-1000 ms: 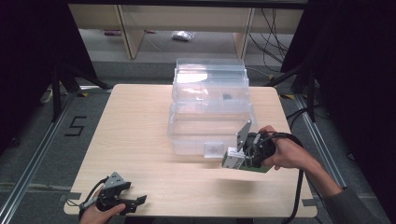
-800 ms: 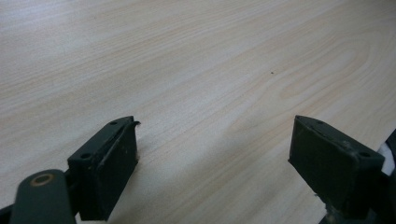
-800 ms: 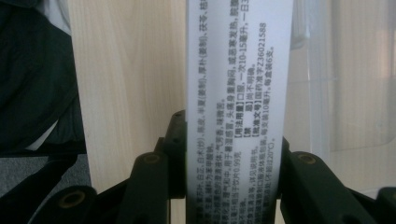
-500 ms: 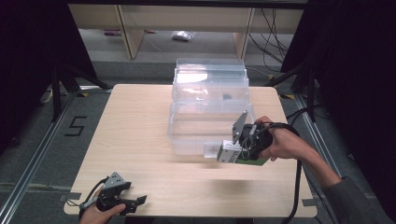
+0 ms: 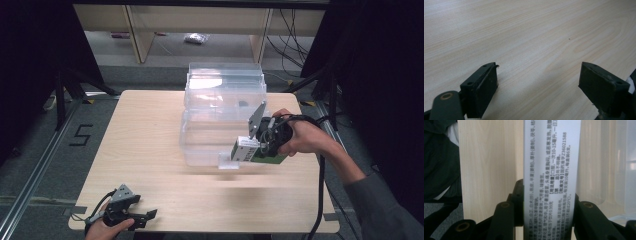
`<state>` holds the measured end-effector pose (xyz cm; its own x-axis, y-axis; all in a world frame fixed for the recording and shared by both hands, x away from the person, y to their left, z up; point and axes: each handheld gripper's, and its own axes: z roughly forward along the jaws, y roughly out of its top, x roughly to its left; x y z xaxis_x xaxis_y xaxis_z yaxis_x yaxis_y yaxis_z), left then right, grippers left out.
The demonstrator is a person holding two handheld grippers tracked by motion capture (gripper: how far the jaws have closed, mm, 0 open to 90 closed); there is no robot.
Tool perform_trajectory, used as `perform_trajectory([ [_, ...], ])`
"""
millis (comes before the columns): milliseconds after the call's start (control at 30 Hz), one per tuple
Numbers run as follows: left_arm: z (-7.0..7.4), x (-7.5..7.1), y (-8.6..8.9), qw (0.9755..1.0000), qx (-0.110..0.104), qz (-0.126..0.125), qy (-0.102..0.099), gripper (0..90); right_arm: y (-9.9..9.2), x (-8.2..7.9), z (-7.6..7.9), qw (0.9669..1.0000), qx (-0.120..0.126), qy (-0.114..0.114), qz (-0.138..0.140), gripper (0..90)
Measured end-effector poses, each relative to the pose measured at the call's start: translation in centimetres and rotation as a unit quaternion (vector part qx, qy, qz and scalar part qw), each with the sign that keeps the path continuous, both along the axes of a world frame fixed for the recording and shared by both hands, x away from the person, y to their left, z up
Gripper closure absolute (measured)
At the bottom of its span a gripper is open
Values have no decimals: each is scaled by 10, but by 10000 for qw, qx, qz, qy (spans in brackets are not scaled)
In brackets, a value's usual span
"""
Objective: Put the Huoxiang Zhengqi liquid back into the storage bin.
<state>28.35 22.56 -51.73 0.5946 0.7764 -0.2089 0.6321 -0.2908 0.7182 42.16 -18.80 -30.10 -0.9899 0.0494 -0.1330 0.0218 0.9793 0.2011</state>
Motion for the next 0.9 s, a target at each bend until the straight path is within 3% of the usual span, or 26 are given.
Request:
perform_trajectory([
  [433,0,0,0,10000,-5,-12,6,149,6,37,4,9999,2,-8,119,648],
  [467,0,0,0,10000,-9,-9,3,149,7,40,3,9998,6,-41,219,648],
  [500,0,0,0,10000,-7,-11,3,148,8,42,2,10000,-37,4,77,648],
  [600,1,0,1,10000,51,-64,12,148,11,52,-1,9998,-27,-3,195,648],
  [700,1,0,1,10000,38,-67,23,149,13,60,-3,9999,-46,41,153,648],
  [733,1,0,1,10000,51,-73,20,148,13,63,-5,9999,-98,80,7,648],
  [800,1,0,1,10000,48,-76,18,148,14,66,-6,9999,-124,102,-13,648],
  [867,0,-1,0,10000,4,-34,15,149,15,73,-10,9998,-96,86,156,648],
  [900,1,0,1,10000,53,-67,16,149,15,73,-12,9999,-112,114,53,648],
])
